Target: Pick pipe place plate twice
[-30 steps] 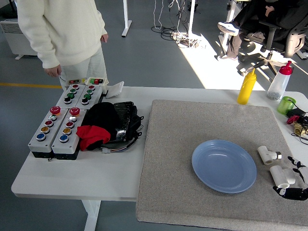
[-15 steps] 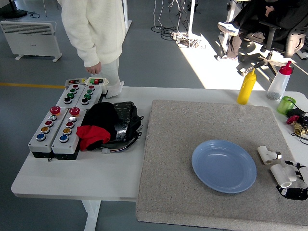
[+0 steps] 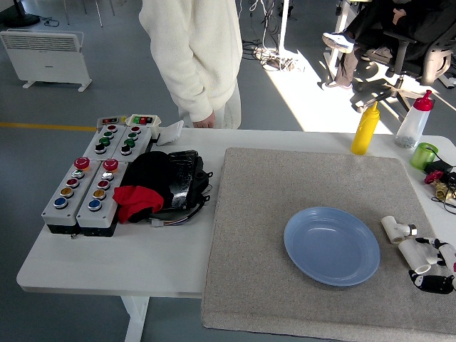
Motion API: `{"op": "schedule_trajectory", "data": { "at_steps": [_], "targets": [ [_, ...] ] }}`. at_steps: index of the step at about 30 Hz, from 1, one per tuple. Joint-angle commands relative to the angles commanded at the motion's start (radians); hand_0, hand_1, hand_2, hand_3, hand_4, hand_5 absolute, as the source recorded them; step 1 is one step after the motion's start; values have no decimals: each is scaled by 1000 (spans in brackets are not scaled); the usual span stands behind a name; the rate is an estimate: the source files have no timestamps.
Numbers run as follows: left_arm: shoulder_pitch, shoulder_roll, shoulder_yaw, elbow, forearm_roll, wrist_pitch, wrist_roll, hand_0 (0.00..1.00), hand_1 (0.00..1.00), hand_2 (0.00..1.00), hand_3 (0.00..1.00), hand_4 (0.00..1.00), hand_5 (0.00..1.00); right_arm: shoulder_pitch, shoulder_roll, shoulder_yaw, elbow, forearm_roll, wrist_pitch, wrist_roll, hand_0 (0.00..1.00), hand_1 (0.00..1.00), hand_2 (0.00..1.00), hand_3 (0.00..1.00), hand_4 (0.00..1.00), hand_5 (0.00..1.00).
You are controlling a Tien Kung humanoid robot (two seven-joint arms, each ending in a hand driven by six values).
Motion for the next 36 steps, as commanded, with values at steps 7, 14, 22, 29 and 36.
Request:
{"op": "schedule_trajectory", "data": {
  "at_steps": [7,14,22,29,36],
  "targets": [
    [0,0,0,0,1,0,0,674,665,686,630,335,998,-3,-2,8,9,16,-36,54,392,487,551,577,330,2],
    [0,0,3,0,-1,-1,2,674,665,686,631,335,998,-3,-7,3,41,43,-90,127,367,474,537,563,322,18],
    [-1,0,8,0,-9,1,1,676,665,686,631,335,998,37,-24,-65,74,77,-145,208,362,471,531,554,300,4],
    [-1,0,11,-1,-12,1,1,674,665,686,630,335,998,116,-66,-182,64,101,-136,205,360,469,527,549,294,2],
    [1,0,17,-2,-18,4,4,675,665,686,630,335,998,237,-113,-375,21,108,-105,177,476,511,536,555,288,2]
  ]
}}
